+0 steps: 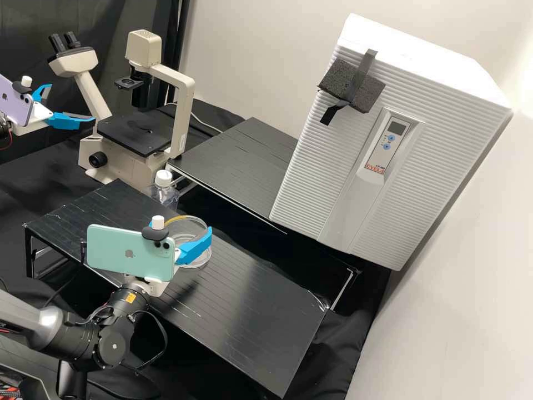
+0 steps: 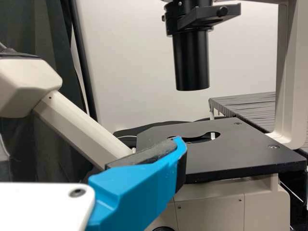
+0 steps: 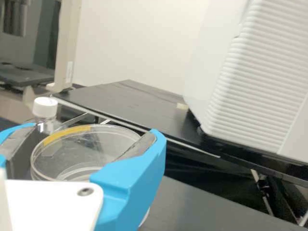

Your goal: Close the petri dish lid.

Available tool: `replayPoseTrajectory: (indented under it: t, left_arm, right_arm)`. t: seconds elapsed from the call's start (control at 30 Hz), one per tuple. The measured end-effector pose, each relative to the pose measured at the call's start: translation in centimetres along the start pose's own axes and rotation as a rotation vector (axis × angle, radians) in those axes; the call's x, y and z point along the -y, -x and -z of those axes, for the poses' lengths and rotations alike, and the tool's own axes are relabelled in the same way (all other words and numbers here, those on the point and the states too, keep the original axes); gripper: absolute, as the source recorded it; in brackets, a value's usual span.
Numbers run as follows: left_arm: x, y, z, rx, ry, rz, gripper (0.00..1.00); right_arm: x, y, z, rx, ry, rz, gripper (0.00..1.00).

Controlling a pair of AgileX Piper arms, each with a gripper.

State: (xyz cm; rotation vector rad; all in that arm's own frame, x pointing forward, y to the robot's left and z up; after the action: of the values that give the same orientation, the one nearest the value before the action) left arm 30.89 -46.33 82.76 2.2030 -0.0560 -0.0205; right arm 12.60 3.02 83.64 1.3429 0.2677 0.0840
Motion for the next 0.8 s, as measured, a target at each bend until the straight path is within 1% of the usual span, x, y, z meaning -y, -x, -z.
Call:
replayPoseTrajectory:
  t: [0.17,0.4,0.7,0.8]
  left_arm:
    - [0.0,0.0,0.0,0.0,0.0,0.0,1.0]
    - [0.0,0.0,0.0,0.0,0.0,0.0,1.0]
    - [0.0,0.0,0.0,0.0,0.0,0.0,1.0]
    - [0.0,0.0,0.0,0.0,0.0,0.0,1.0]
  right_arm:
    - [0.22,0.0,0.05,-0.005,0.009,0.024,0.0]
    - [0.41,-0.02,0.0,-0.007,0.01,0.045,0.0]
    - [0.53,-0.16,-0.64,0.014,-0.03,0.058,0.0]
    - [0.58,-0.19,-0.81,0.023,-0.038,0.063,0.0]
